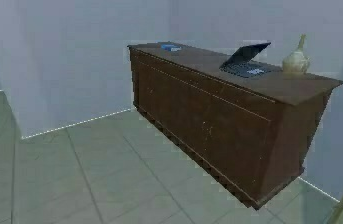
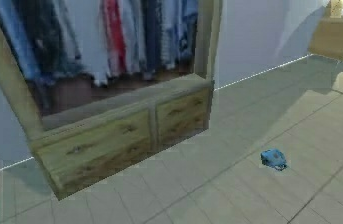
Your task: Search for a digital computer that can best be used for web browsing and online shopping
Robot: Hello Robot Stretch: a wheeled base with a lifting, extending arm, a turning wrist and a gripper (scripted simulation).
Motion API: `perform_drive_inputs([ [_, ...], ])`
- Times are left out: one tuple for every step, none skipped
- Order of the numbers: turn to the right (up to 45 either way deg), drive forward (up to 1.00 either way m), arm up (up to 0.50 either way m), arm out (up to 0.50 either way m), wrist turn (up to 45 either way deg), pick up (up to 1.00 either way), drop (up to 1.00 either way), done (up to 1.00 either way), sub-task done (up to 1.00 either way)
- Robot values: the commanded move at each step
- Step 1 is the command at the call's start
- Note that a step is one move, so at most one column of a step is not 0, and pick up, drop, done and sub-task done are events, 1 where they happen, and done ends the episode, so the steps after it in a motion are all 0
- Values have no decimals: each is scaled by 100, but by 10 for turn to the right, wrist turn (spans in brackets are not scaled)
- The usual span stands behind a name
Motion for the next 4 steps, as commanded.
perform_drive_inputs([
  [270,0,0,0,0,0,0,0,0],
  [0,65,0,0,0,0,0,0,0],
  [330,0,0,0,0,0,0,0,0],
  [0,5,0,0,0,0,0,0,0],
])
